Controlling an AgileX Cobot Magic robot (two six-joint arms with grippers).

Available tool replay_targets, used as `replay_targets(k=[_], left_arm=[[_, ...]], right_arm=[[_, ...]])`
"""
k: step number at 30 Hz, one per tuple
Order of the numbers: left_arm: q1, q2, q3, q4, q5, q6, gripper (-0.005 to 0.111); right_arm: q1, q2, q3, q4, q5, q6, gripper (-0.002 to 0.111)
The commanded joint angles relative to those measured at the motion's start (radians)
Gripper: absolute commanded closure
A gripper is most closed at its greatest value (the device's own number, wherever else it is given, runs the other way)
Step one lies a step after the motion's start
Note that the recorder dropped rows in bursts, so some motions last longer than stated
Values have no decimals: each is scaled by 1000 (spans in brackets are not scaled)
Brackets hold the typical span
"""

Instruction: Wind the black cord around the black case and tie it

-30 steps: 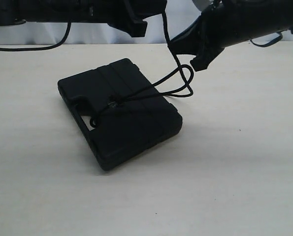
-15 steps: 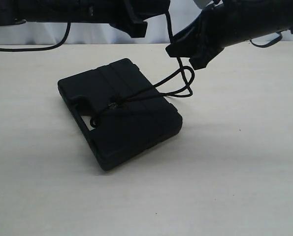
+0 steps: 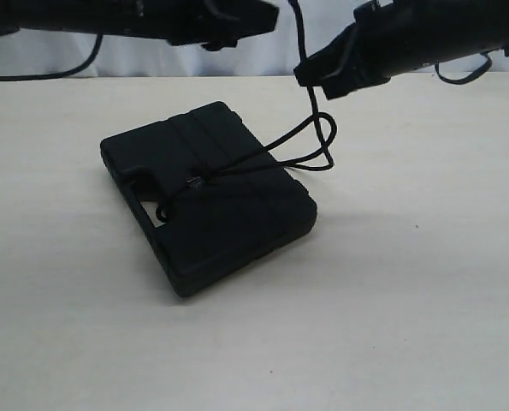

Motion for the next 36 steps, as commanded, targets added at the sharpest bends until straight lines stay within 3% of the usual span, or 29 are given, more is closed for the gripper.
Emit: replay_targets(k=[1, 4, 7, 17, 19, 20, 22, 29, 32, 34, 35, 36], left_arm=[[64, -51, -1, 659, -65, -645, 57], [99, -34, -1, 1064, 52, -1138, 57], [106, 15, 15, 1249, 196, -1363, 57], [106, 169, 95, 1202, 192, -1581, 57], [106, 194, 95, 1202, 149, -1666, 57], [106, 212, 95, 1198, 79, -1769, 57], [106, 227, 95, 1190, -22, -1825, 57], [106, 319, 97, 1139, -99, -1821, 57], [117, 319, 89, 1141, -132, -1815, 58], [147, 319, 55, 1141, -72, -1799, 70], [169, 317, 28, 1141, -28, -1767, 84], [179, 315, 14, 1137, -5, -1748, 91]], right_arm=[[-20, -8, -45, 5, -96, 122, 104], [-29, -8, -64, 5, -161, 195, 104], [-39, -8, -64, 1, -198, 216, 104], [-39, 1, -64, -7, -188, 216, 104], [-39, 1, -64, -7, -185, 216, 104], [-39, 1, -64, -7, -173, 216, 104], [-39, 1, -64, -7, -156, 216, 104], [-39, 1, -64, -5, -164, 216, 104], [-67, 1, -74, 1, -184, 308, 104], [-143, 1, -105, 1, -156, 380, 104], [-191, 1, -117, 1, -131, 389, 104], [-222, 1, -122, 1, -129, 390, 104]])
